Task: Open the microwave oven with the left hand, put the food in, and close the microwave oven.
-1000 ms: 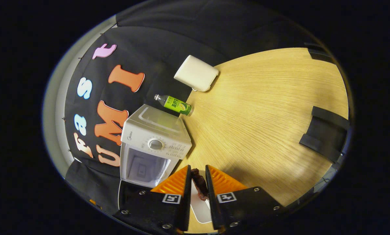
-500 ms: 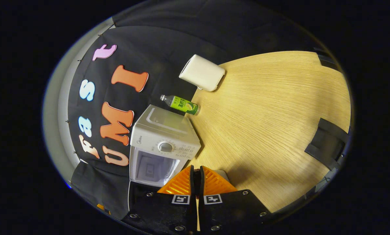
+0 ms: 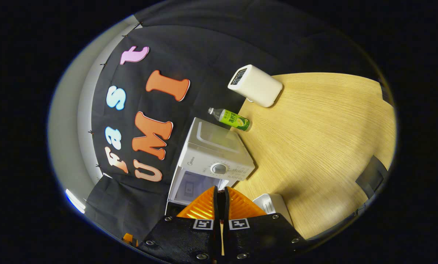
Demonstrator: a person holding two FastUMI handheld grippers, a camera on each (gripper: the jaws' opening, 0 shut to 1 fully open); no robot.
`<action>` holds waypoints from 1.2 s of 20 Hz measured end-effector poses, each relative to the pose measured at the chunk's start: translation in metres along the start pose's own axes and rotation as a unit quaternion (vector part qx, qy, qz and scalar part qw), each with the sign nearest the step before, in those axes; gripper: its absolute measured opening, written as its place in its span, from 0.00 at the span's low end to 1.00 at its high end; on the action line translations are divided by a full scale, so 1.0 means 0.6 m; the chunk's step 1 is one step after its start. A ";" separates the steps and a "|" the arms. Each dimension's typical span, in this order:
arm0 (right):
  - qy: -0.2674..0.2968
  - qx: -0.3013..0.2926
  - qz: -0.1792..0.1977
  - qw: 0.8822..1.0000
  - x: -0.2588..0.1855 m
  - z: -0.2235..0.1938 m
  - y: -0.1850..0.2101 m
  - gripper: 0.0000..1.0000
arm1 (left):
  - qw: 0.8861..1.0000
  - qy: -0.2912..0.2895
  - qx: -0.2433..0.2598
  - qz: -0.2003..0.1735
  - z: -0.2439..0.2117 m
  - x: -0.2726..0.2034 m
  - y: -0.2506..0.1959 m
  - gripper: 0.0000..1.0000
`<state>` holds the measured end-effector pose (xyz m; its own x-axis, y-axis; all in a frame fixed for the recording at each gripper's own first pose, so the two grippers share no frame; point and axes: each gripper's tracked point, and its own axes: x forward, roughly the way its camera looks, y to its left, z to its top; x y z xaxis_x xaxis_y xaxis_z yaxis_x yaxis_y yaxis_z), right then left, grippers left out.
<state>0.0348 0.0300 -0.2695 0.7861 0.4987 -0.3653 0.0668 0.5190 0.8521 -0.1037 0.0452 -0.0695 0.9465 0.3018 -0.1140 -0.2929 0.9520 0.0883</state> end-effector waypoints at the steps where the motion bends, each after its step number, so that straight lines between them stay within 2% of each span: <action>1: -0.001 -0.002 0.005 1.000 0.005 -0.001 0.013 0.01 | 1.000 -0.004 0.005 0.004 0.003 0.000 0.009 1.00; 2: -0.002 -0.002 0.008 1.000 0.010 -0.004 0.026 0.01 | 1.000 -0.007 0.008 0.005 0.004 0.000 0.015 0.95; 3: -0.003 0.000 0.012 1.000 0.017 -0.009 0.042 0.01 | 1.000 -0.009 0.008 0.001 0.006 0.005 0.018 0.95; 4: -0.005 0.001 0.017 1.000 0.025 -0.014 0.057 0.01 | 1.000 -0.010 0.009 -0.004 0.005 0.012 0.025 1.00; 6: -0.013 0.000 0.023 1.000 0.040 -0.033 0.084 0.01 | 1.000 -0.015 0.018 -0.012 0.003 0.032 0.042 1.00; 8: -0.025 0.002 0.025 0.999 0.063 -0.051 0.110 0.01 | 0.999 -0.019 0.022 -0.029 0.004 0.064 0.059 1.00; 9: -0.032 0.004 0.026 0.999 0.076 -0.060 0.123 0.01 | 0.999 -0.020 0.022 -0.040 0.002 0.081 0.068 0.95; 10: -0.041 0.006 0.027 0.999 0.087 -0.070 0.137 0.01 | 0.998 -0.023 0.025 -0.050 0.004 0.100 0.077 1.00; 14: -0.067 0.016 0.034 0.997 0.141 -0.119 0.187 0.01 | 0.995 -0.029 0.037 -0.088 0.001 0.177 0.115 1.00; 17: -0.079 0.021 0.029 0.996 0.188 -0.156 0.207 0.01 | 0.993 -0.033 0.044 -0.104 -0.003 0.217 0.142 0.95; 18: -0.079 0.020 0.024 0.996 0.205 -0.170 0.209 0.01 | 0.993 -0.030 0.040 -0.108 -0.009 0.227 0.148 1.00; 19: -0.079 0.019 0.019 0.996 0.224 -0.183 0.212 0.01 | 0.993 -0.026 0.033 -0.114 -0.016 0.236 0.151 0.95; 21: -0.085 0.013 0.010 0.996 0.259 -0.198 0.220 0.01 | 0.992 -0.019 0.021 -0.123 -0.030 0.249 0.158 0.94; 22: -0.089 0.008 0.006 0.996 0.279 -0.204 0.222 0.01 | 0.992 -0.018 0.019 -0.123 -0.034 0.257 0.164 1.00; 24: -0.097 0.004 -0.009 0.995 0.316 -0.208 0.217 0.01 | 0.992 -0.010 0.020 -0.121 -0.047 0.275 0.175 1.00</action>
<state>0.1158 0.2790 -0.2748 0.8887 0.3456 -0.3011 0.0858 0.5199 0.8499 0.0181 0.1967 -0.1067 0.9910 0.0640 -0.1179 -0.0523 0.9937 0.0992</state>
